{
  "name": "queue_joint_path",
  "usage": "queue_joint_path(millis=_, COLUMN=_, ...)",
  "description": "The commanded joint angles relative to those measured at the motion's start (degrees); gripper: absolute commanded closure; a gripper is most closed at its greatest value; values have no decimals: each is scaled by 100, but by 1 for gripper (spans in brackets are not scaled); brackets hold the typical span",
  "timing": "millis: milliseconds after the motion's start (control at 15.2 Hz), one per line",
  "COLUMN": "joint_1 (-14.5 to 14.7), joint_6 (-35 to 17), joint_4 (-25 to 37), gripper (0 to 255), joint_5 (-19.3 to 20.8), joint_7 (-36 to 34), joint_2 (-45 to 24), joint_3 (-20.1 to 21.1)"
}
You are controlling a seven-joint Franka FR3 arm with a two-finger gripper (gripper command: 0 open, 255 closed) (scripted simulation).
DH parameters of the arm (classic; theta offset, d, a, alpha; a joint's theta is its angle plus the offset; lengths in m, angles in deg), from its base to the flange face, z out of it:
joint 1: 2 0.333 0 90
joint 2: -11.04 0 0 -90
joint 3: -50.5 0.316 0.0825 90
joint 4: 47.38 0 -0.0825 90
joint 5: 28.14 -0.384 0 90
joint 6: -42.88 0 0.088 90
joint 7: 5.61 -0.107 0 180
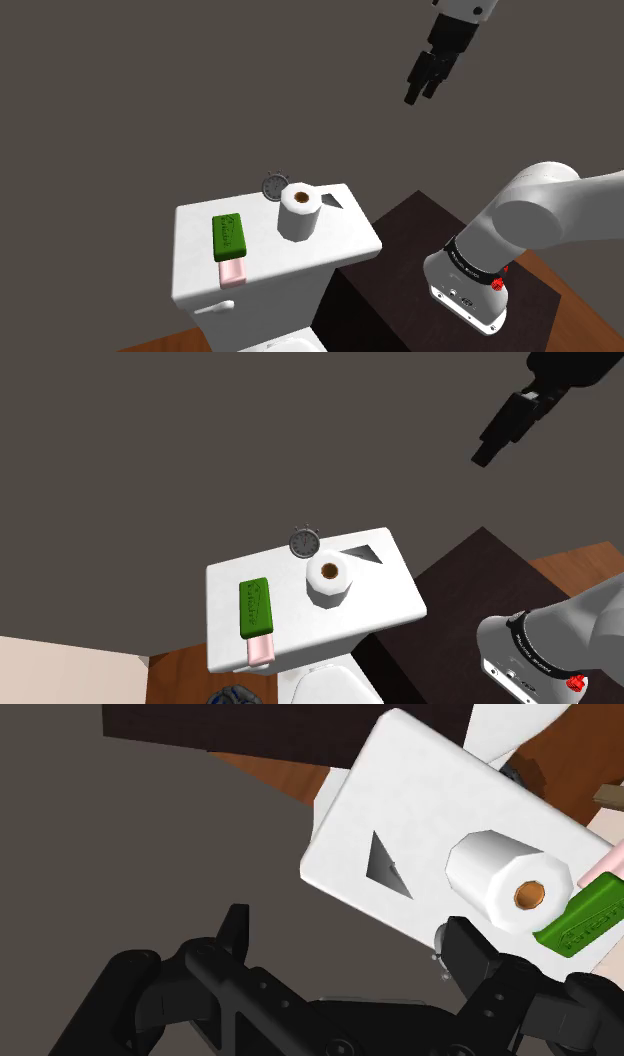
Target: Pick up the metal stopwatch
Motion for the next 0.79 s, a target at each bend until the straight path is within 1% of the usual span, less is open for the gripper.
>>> queue_joint_path(millis=0, joint_1=0, joint_6=0, joint_4=0, gripper=0, joint_5=0, joint_7=0, joint_2=0, joint_3=0)
queue_joint_path(millis=198, joint_1=29, joint_6=-768, joint_4=-740, gripper=0, joint_5=-259, joint_7=-624, joint_2=455, joint_3=457)
queue_joint_path(millis=396, joint_1=89, joint_6=-1578, joint_4=-1369, gripper=0, joint_5=-543, joint_7=-1275, joint_2=752, joint_3=1000)
queue_joint_path(millis=594, joint_1=155, joint_6=-2447, joint_4=-1865, gripper=0, joint_5=-833, joint_7=-1973, joint_2=842, joint_3=1640)
queue_joint_path(millis=726, joint_1=168, joint_6=-3064, joint_4=-2109, gripper=0, joint_5=-1014, joint_7=-2468, joint_2=765, joint_3=2128)
